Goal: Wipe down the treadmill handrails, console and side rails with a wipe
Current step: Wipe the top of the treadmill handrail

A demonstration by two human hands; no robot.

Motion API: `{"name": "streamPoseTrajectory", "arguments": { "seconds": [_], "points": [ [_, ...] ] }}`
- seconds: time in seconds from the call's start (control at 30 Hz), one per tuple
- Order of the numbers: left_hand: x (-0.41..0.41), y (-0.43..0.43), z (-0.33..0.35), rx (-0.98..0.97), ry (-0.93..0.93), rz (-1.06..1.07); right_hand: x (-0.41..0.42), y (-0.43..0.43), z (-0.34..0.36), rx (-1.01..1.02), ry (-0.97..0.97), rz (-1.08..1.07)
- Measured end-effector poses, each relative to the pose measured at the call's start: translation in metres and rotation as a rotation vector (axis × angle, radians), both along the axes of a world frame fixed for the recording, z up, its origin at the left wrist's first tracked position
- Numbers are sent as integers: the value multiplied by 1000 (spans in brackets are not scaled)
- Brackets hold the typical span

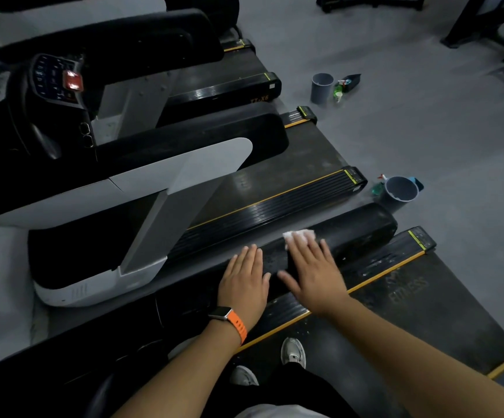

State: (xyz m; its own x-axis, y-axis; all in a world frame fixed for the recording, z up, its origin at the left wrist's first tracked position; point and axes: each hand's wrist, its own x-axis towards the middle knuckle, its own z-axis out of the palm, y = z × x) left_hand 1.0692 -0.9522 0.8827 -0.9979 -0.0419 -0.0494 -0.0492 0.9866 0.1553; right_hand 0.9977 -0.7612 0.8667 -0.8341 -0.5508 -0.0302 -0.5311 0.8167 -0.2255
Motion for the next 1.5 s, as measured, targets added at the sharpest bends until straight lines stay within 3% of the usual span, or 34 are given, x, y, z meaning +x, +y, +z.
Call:
{"name": "streamPoseTrajectory", "arguments": {
  "seconds": [0.1, 0.23, 0.37, 0.5, 0.63, 0.77, 0.9, 1.03, 1.17, 1.3, 1.43, 1.5],
  "points": [
    [0, -1, 0, 15, -4, -5, 15, 11, -6, -14, 71, 150],
    [-1, -1, 3, 24, -32, -12, 28, 14, -11, 2, 15, -37],
    [1, -5, 6, 50, -59, -13, 45, 11, -14, 40, 93, 244],
    [12, -14, 5, 57, -16, 38, 39, 7, -12, 23, 27, 13],
    [22, -22, 2, 45, -1, 72, 42, -6, -10, 21, 98, 309],
    [30, -28, 0, 21, 21, 91, 27, -8, -6, -28, 34, 37],
    [39, -37, 1, 8, 51, 110, 31, -17, -4, -35, 56, 257],
    [45, -43, -2, 10, 63, 91, 14, -21, 2, -15, 18, 20],
    [45, -43, -5, 9, 106, 86, 21, -40, 5, -5, -5, 237],
    [45, -43, -8, 3, 114, 81, 7, -37, 9, -3, -14, 23],
    [46, -43, -8, 0, 106, 83, 20, -47, 8, -4, -1, 269],
    [46, -44, -8, 1, 103, 83, 16, -40, 7, -1, 52, 236]
  ]
}}
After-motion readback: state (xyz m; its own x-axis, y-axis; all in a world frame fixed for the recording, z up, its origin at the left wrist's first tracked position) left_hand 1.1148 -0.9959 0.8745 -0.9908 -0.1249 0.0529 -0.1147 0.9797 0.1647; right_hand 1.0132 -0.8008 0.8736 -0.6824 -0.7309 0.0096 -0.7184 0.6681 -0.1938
